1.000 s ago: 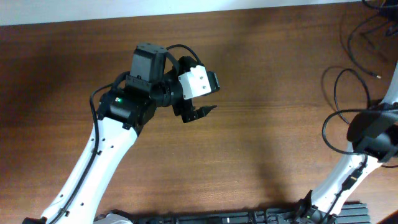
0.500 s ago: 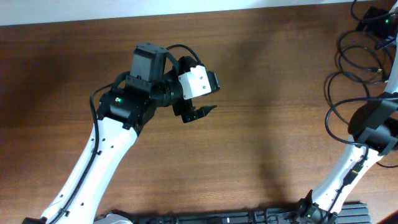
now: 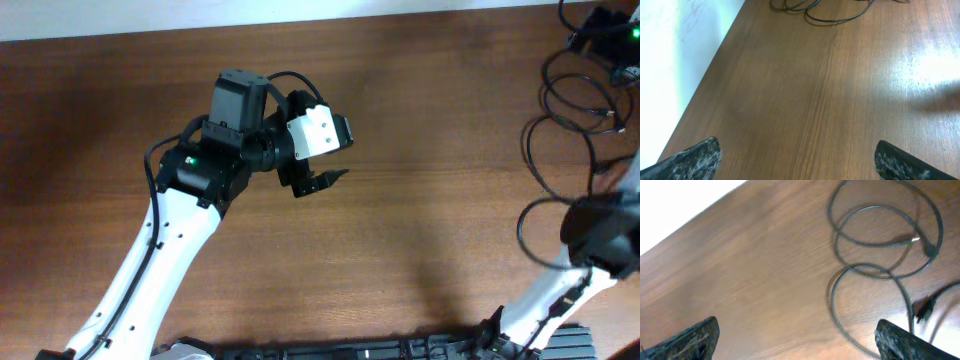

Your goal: Untangle cables

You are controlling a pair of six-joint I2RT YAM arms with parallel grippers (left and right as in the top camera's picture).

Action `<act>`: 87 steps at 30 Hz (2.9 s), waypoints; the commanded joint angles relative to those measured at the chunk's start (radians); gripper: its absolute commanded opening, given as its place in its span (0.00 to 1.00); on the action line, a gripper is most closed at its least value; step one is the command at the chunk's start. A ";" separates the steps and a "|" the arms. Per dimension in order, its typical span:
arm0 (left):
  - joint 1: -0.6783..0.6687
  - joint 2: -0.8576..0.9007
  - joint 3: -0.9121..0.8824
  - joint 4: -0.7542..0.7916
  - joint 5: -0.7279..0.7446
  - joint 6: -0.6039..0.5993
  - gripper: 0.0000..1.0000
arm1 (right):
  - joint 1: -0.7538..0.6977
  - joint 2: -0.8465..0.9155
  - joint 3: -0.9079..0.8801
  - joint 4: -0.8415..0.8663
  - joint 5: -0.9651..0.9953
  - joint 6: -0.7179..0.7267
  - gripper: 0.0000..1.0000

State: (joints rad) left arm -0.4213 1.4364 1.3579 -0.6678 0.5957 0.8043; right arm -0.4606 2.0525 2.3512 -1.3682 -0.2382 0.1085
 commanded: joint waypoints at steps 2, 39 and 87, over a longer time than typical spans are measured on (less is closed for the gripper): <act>-0.002 0.006 0.010 0.000 0.018 0.009 0.99 | 0.071 -0.118 0.005 -0.098 -0.043 -0.051 0.99; -0.002 0.006 0.010 0.000 0.005 0.010 0.99 | 0.343 -0.159 0.005 -0.290 -0.042 -0.048 0.99; 0.323 -0.503 -0.900 0.645 0.123 -0.063 0.99 | 0.343 -0.159 0.005 -0.290 -0.042 -0.048 0.99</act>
State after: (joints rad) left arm -0.1406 1.0412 0.5053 -0.0460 0.6704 0.7929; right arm -0.1234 1.9064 2.3516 -1.6573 -0.2722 0.0708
